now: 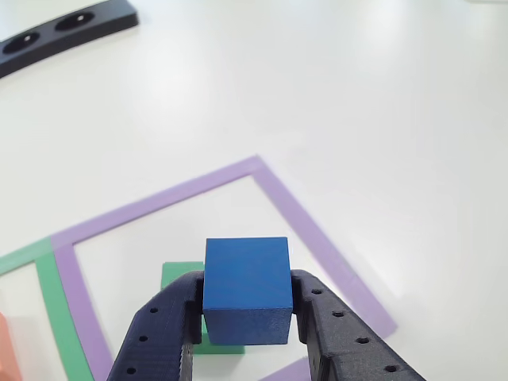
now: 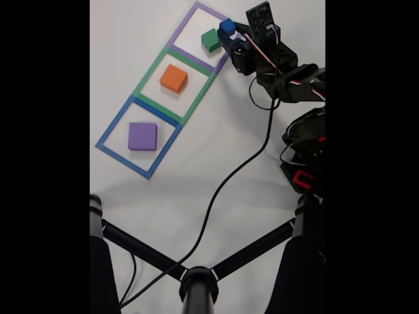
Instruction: Tower of hanoi
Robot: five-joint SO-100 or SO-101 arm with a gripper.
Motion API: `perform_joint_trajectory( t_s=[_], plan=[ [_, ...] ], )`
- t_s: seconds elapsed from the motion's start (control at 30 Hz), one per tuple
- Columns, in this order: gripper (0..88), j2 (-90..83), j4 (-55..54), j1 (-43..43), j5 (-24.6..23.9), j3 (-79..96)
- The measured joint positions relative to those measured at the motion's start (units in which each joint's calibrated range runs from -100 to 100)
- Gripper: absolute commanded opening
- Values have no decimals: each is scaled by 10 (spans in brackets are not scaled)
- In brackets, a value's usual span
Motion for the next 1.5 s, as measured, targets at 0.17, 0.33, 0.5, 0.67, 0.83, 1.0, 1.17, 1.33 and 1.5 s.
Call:
perform_joint_trajectory(
  t_s=[0.17,0.33,0.5,0.67,0.83,1.0,1.17,1.33,1.5],
  plan=[
    [26,61,-50,-9,0,-17],
    [26,116,-87,-11,0,-45],
    [26,149,-103,-14,0,-67],
    [26,171,-115,-14,0,-74],
    [26,189,-131,-14,0,-77],
    [26,199,-138,-15,0,-85],
    [26,215,-141,-20,0,-97],
    [27,227,-149,-20,0,-104],
    [29,233,-158,-20,0,-104]
  ],
)
